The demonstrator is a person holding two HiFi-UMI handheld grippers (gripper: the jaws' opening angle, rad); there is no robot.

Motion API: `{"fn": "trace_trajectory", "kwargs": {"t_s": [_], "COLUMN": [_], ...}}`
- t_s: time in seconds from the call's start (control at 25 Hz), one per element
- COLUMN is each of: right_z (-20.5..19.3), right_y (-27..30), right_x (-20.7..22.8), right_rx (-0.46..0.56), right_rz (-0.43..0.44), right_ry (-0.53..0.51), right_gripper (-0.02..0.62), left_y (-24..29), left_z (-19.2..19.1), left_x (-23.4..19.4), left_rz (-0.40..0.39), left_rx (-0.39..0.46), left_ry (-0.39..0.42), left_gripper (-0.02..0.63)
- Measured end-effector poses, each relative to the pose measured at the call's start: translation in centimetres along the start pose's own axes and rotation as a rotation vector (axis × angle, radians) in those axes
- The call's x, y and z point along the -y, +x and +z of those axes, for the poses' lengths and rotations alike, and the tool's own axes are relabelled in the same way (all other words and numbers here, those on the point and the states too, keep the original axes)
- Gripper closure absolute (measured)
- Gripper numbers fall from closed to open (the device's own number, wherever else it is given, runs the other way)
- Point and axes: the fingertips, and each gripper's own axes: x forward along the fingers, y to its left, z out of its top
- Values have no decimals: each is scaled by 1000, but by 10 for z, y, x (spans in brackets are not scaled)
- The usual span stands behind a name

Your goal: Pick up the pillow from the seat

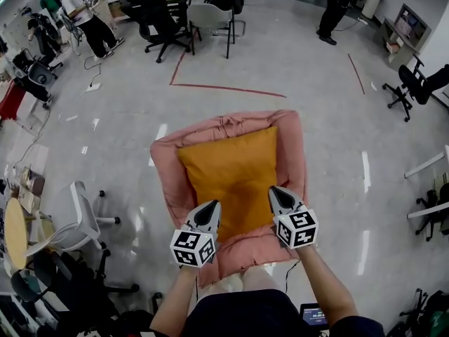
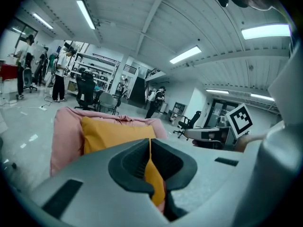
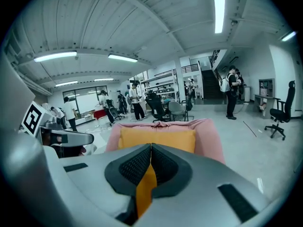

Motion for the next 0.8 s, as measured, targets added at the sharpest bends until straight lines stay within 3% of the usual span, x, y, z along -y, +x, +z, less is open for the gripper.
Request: {"fn": "trace_trajectory", "kwargs": {"t_s": [0.36,0.68,0.8], "right_z": [-21,-47,-58], "right_y": [23,40,44], "right_x": [13,25,32], "right_rx": [-50,-106,-129], "right_rz": [60,87,92], "right_ry": [23,29,40], "right_gripper": [578,569,507], "left_y": [17,34,40], "left_z": [-19,-39,-49], "left_x": [-16,-32,-36], "left_rz": [64,94,100], "left_rx": [-47,-61,-78], "left_ry": [3,-50,-66], "left_gripper": [592,471,441]}}
